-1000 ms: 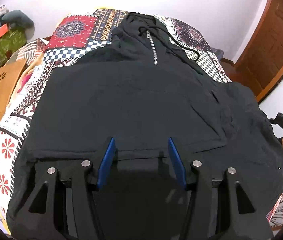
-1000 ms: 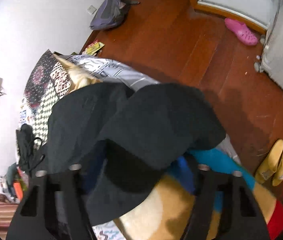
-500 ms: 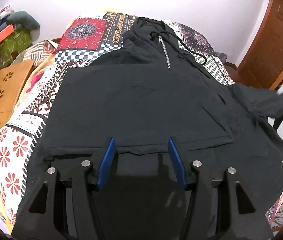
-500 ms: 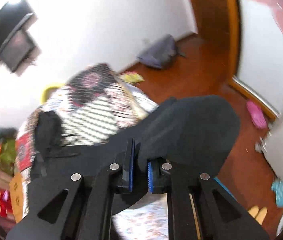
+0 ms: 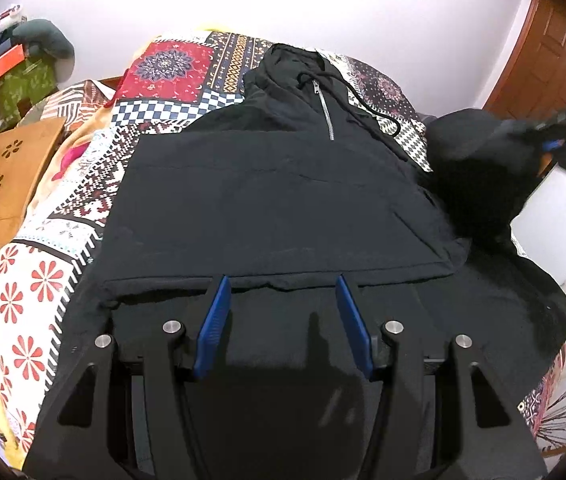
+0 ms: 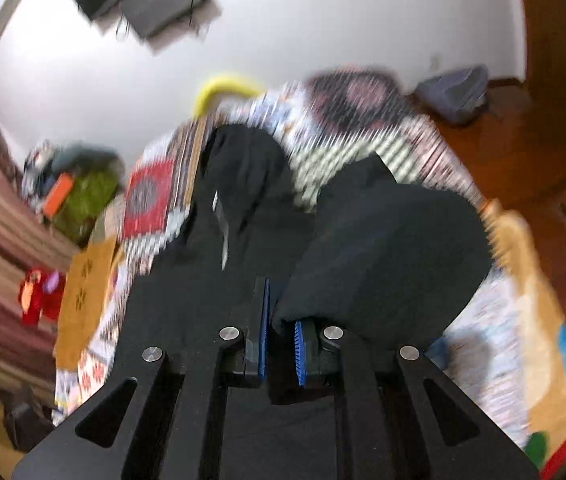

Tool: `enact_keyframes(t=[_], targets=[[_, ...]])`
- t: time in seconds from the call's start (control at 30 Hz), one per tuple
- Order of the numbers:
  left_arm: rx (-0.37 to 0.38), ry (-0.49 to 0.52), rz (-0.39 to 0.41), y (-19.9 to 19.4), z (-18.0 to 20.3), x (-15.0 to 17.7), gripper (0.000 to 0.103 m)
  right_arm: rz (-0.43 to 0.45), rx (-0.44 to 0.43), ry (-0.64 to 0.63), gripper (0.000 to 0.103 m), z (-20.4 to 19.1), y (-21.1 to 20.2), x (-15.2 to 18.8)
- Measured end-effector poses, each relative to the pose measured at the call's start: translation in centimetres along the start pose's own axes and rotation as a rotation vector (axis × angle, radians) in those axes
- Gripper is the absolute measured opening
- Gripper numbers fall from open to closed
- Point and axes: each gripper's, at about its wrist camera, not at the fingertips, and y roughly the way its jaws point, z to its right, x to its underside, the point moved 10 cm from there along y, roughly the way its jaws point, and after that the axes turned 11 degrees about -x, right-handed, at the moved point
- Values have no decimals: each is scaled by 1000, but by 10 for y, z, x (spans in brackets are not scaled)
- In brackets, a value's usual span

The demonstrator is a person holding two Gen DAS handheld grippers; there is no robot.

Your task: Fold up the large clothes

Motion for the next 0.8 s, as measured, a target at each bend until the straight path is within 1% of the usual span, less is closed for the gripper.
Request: enact_keyframes(t=[0.03, 0.07, 0.13, 0.2, 0.23, 0.37, 0.43, 0.47, 0.53, 0.63, 0.7, 0.8], targets=[[0, 0, 2, -2, -2, 1, 54, -57, -13, 6, 9, -2, 21, 15], [-1, -1, 4, -4, -5, 2, 54, -93, -17, 6, 9, -5, 33, 25], [-7, -2, 4, -7, -11, 4, 54, -178, -9, -11, 10, -8, 61, 51], [-14, -4, 2, -8, -16, 7, 54, -247, 9, -55, 11, -10, 74, 69], [-18, -5, 0, -9, -18, 8, 54, -287, 29, -90, 13, -11, 84, 80], [-24, -2, -9, -11, -22, 14, 54, -374, 86, -186, 13, -16, 94, 99], [-27, 3, -12, -11, -21, 15, 54, -413, 88, -213, 28, -17, 96, 106], [-29, 6, -14, -11, -20, 15, 54, -419, 85, -224, 32, -20, 91, 110], [-29, 15, -16, -11, -17, 14, 54, -431, 79, -272, 44, -25, 87, 114], [-32, 40, -10, -13, -8, 9, 54, -458, 89, -355, 46, -31, 79, 117], [-30, 60, 2, -17, 3, 3, 54, -460, 75, -388, 46, -33, 68, 117], [-26, 92, 23, -22, 19, -8, 54, -383, 93, -411, 46, -27, 42, 104]])
